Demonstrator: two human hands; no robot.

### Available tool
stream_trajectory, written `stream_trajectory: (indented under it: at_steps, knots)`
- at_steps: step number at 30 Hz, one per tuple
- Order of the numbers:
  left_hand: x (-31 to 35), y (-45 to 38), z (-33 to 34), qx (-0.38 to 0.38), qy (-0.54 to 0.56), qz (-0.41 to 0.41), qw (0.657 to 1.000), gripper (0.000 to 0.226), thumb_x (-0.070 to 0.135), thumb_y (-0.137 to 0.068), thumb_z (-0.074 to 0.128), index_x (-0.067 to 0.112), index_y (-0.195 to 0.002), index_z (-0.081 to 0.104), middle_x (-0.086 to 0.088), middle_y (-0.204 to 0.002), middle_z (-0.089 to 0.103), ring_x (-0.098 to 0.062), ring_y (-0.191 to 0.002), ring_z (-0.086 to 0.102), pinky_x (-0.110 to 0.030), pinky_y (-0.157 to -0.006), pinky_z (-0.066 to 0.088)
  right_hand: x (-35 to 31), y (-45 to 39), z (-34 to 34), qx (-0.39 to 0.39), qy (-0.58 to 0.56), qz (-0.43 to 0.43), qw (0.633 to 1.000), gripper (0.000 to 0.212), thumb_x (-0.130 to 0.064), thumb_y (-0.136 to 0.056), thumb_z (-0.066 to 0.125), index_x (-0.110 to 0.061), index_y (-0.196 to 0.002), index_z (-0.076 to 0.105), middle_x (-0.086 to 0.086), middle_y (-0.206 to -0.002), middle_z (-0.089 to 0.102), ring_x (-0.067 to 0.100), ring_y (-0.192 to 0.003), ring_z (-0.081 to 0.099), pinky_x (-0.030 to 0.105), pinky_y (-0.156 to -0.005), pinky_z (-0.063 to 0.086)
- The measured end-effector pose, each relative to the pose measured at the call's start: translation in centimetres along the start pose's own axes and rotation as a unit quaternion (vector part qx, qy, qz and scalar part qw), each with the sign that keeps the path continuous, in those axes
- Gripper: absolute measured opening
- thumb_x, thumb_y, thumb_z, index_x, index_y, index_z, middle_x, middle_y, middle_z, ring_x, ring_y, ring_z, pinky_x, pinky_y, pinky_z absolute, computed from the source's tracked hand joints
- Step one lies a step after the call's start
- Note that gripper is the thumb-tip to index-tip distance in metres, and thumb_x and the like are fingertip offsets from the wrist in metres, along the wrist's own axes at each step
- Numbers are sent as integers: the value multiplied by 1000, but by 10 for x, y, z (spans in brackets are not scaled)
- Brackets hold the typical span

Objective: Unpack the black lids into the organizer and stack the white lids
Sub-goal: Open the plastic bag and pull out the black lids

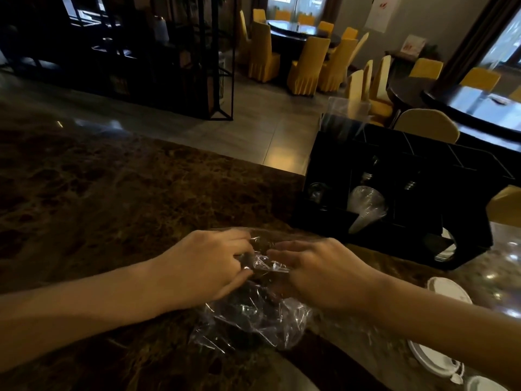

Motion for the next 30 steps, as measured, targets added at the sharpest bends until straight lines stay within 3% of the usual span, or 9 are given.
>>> stream_trajectory:
  at_steps: [2, 5, 10, 13, 17, 21, 25, 28, 30]
  knots:
    - [2, -1, 6, -15, -1, -20, 1000, 22, 37, -81, 77, 22, -66, 78, 6, -102, 76, -14, -111, 67, -26, -83, 60, 3, 2, 10, 26, -1, -1, 1000, 42, -44, -103, 44, -20, -111, 77, 5, -139, 66, 28, -130, 62, 43, -85, 64]
    - [3, -1, 11, -64, -3, -48, 997, 24, 47, -70, 84, 24, -70, 79, 6, -113, 73, -18, -117, 61, -29, -84, 58, 6, 4, 27, 39, 14, -9, 999, 21, -36, -97, 65, -23, -108, 77, 4, -137, 67, 24, -126, 65, 38, -86, 63]
    - [3, 0, 14, -150, -42, -53, 986, 40, 58, -67, 81, 21, -82, 82, -1, -137, 62, -24, -130, 47, -41, -99, 54, 9, 2, 42, 16, 23, -33, 999, 48, -50, -96, 60, -38, -143, 54, 10, -157, 48, 29, -142, 48, 41, -110, 46]
    - [9, -3, 19, -203, -51, -50, 977, 44, 61, -62, 83, 20, -77, 82, -5, -136, 64, -26, -130, 50, -42, -96, 54, 7, -2, 50, -14, 32, -48, 998, 54, -43, -103, 51, -44, -154, 35, 17, -166, 27, 35, -151, 31, 49, -123, 29]
    - [10, -1, 30, -241, -63, -31, 968, 43, 55, -68, 83, 17, -88, 82, -8, -147, 54, -28, -138, 48, -42, -100, 52, 7, -2, 54, -9, -1, -42, 999, 41, -30, -105, 48, -36, -146, 51, 17, -164, 31, 34, -154, 28, 47, -125, 16]
    - [9, 5, 38, -244, -42, -46, 968, 42, 51, -49, 94, 18, -73, 82, -7, -127, 70, -24, -118, 66, -33, -82, 61, 9, 1, 59, 3, -29, -53, 998, 35, -34, -105, 46, -26, -132, 67, 9, -160, 43, 24, -149, 38, 38, -125, 23]
    - [11, 7, 50, -236, -20, -43, 970, 53, 53, -52, 92, 11, -82, 83, -8, -116, 75, -22, -109, 71, -30, -77, 62, 11, 5, 69, -9, -65, -50, 997, 45, -51, -105, 43, -23, -121, 74, 1, -151, 56, 18, -143, 48, 35, -118, 41]
    - [13, 8, 54, -235, -5, -46, 971, 69, 63, -47, 89, 10, -91, 83, -6, -112, 77, -17, -106, 72, -28, -85, 59, 10, 9, 80, 24, -124, -16, 992, 58, -61, -105, 37, -19, -118, 76, 2, -148, 59, 17, -139, 52, 37, -106, 53]
    - [13, 10, 60, -244, 14, -63, 968, 80, 66, -55, 84, 6, -108, 78, -9, -125, 71, -17, -118, 66, -28, -98, 52, 4, 10, 88, 37, -137, 13, 990, 72, -71, -100, 36, -13, -116, 77, 3, -147, 60, 17, -140, 52, 38, -96, 59]
Point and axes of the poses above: each hand's wrist, its own y-axis away from the middle knuckle, its own z-axis out of the palm, x = y × z, the point moved 1 cm from there along -y, towards the middle knuckle
